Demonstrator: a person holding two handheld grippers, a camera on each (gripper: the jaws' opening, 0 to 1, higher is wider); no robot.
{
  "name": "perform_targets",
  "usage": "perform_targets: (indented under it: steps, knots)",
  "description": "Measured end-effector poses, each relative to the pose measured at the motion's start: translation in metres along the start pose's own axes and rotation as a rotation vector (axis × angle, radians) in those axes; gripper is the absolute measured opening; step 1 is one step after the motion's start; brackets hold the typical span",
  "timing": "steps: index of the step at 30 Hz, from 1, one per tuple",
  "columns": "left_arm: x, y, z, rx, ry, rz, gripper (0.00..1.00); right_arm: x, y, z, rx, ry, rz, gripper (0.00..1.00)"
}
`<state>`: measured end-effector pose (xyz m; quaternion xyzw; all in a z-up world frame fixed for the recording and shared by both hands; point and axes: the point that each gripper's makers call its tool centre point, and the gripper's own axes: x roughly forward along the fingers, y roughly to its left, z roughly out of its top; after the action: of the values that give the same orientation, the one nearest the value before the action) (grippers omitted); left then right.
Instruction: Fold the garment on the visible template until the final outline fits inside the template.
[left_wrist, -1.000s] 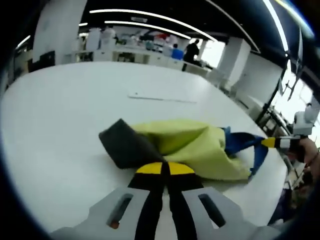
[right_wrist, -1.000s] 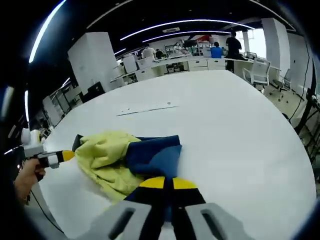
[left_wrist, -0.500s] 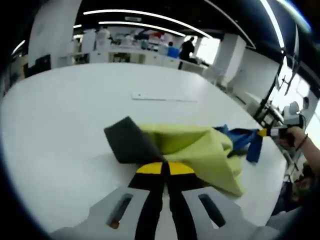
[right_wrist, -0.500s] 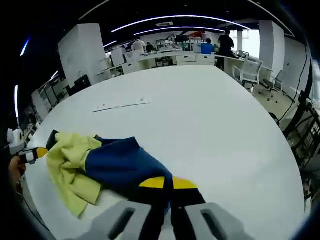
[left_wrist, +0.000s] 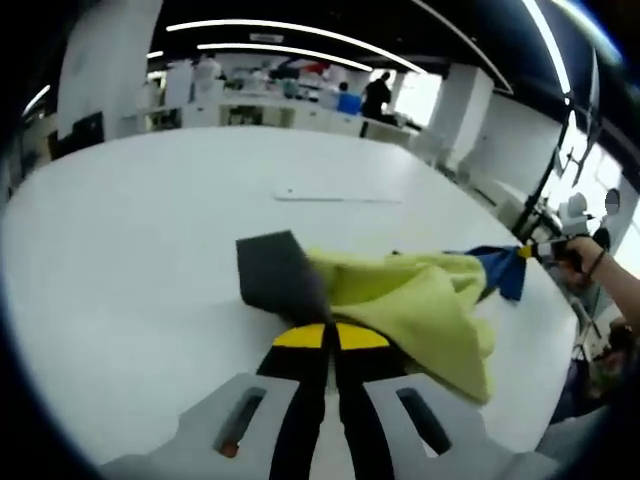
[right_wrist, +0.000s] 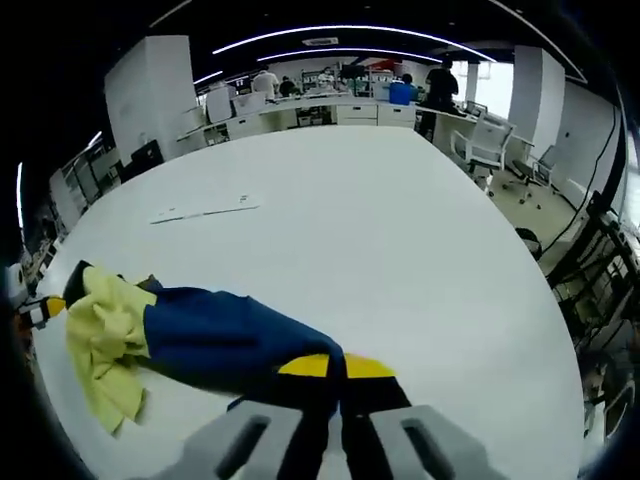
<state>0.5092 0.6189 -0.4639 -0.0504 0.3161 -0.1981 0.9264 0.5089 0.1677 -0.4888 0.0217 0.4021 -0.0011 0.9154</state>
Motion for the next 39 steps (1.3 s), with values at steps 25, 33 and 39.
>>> perform_targets:
  steps: [25, 33, 39]
  knots:
    - [-0.013, 0.065, 0.008, 0.007, 0.014, 0.129, 0.0, 0.003, -0.065, 0.008, -0.002, 0.039, -0.121, 0.0]
    - [-0.015, 0.08, 0.007, 0.007, 0.024, 0.159, 0.0, -0.001, -0.074, 0.008, -0.02, 0.045, -0.146, 0.0]
    - [-0.013, 0.079, 0.004, 0.005, 0.04, 0.18, 0.0, -0.001, -0.068, -0.001, -0.034, 0.074, -0.142, 0.0]
